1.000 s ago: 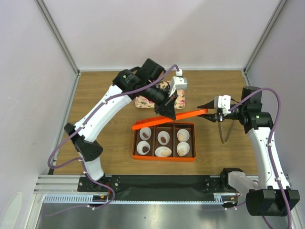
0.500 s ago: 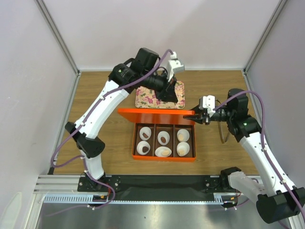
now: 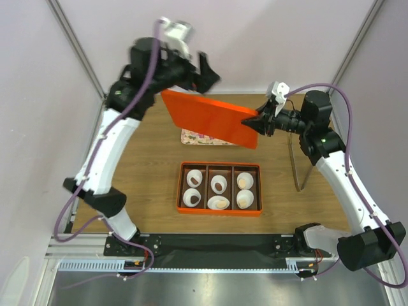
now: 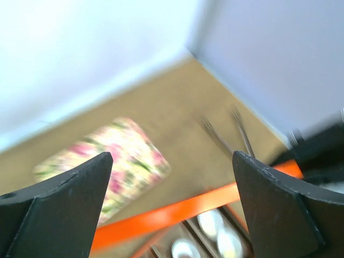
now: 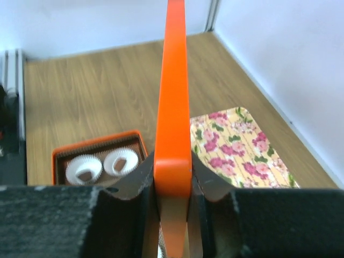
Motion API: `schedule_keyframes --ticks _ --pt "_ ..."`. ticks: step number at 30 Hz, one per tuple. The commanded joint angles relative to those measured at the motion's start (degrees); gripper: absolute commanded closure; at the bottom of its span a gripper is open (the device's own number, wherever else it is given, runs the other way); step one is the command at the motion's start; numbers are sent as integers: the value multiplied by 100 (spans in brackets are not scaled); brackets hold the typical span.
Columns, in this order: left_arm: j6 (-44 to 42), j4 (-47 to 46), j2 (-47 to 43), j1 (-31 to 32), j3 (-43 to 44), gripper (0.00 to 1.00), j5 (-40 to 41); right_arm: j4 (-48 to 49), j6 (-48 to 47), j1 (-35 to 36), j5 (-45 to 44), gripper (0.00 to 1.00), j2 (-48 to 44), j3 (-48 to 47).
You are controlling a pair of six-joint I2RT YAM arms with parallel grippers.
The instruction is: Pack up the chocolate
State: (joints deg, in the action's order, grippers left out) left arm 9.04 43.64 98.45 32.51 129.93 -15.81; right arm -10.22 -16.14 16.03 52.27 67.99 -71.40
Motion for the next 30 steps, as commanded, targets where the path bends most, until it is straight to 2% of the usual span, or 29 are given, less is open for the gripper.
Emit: schedule_keyframes --ticks 1,5,8,13,14,16,17,19,21,24,26,30 --pt "703 -655 -958 -656 104 0 1440 625 1094 40 -243 100 -22 -279" --pt "687 -462 -1284 -1036 -475 0 1397 557 2253 23 -762 100 188 -550" --pt "538 -426 -1582 -1185 -1159 0 986 337 2948 23 -692 100 408 -831" --pt "354 -128 -2014 -1335 -2206 0 606 -209 3915 -275 -17 100 549 -876" --pt "336 -101 -2084 -1344 -2365 0 571 78 4578 -520 228 100 540 -789" --pt "292 -110 -2339 -1396 -2847 0 536 379 5180 -750 739 100 505 -473" --pt "300 -110 -2418 -1423 -2998 0 527 406 5313 -820 810 100 436 -420" --pt "283 -119 -2620 -1563 -3280 0 290 -136 4921 -891 820 100 347 -402" --pt "283 -119 -2726 -1669 -3684 0 123 -497 4936 -1040 1037 100 312 -305" --pt "248 -197 -2902 -1818 -4220 0 -377 -542 5103 -1163 1355 100 303 151" --pt "274 -250 -3016 -1845 -4607 0 -581 -325 5243 -1199 1426 100 207 590" --pt "318 -250 -3148 -1880 -5161 0 -282 248 5718 -1146 1567 100 -83 1180"
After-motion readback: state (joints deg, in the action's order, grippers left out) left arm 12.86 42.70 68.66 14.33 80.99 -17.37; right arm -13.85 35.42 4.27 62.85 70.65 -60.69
